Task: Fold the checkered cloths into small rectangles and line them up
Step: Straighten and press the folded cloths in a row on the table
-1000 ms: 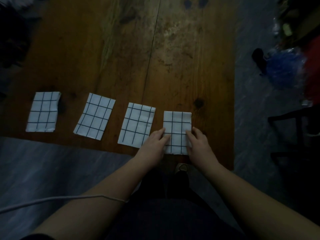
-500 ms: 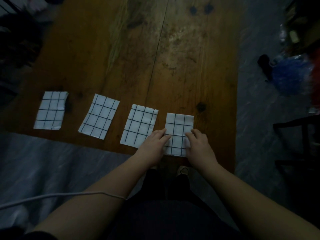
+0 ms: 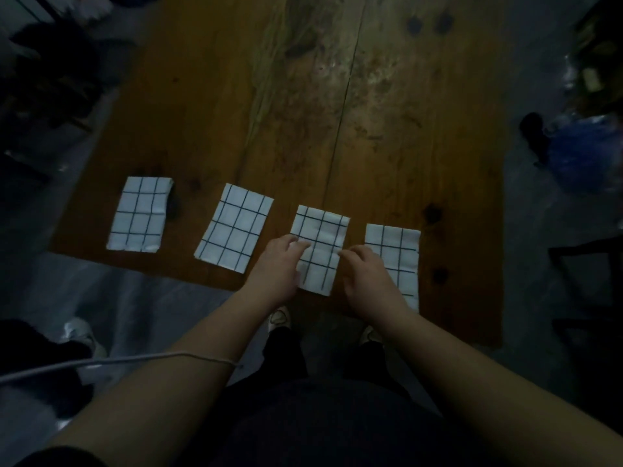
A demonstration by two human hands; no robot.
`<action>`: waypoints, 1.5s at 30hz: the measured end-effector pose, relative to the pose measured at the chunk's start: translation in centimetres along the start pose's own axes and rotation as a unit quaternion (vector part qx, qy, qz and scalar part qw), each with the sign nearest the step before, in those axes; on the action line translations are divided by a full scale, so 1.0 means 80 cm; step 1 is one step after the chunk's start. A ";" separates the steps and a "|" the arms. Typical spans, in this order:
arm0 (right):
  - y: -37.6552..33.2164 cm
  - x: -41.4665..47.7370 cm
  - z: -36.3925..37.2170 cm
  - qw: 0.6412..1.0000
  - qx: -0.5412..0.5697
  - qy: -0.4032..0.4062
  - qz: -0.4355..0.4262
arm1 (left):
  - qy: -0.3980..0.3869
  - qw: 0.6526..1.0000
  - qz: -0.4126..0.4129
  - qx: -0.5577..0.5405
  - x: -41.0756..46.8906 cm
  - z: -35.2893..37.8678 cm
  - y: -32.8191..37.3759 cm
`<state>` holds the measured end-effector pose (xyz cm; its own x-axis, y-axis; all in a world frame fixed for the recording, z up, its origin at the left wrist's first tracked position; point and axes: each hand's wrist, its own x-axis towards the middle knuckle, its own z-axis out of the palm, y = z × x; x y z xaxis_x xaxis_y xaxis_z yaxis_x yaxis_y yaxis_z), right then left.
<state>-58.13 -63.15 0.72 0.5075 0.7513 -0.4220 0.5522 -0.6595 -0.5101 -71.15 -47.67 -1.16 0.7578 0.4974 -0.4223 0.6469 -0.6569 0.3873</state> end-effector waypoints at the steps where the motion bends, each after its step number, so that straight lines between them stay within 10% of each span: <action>1: -0.009 0.004 0.008 1.000 0.003 0.009 0.017 | -0.015 1.000 0.005 0.010 0.004 -0.003 -0.011; 12: -0.068 0.026 0.066 0.987 0.029 0.031 0.156 | -0.118 0.989 0.088 0.033 0.015 -0.013 -0.060; 45: -0.058 0.012 0.065 0.994 -0.067 -0.015 0.089 | -0.126 0.977 0.136 0.107 0.012 -0.002 -0.078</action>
<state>-63.63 -59.24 -1.18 0.5865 0.6218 -0.5190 0.5399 -0.7778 -0.3217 -74.43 -42.99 -3.85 0.8372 0.1494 -0.5261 0.3708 -0.8622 0.3452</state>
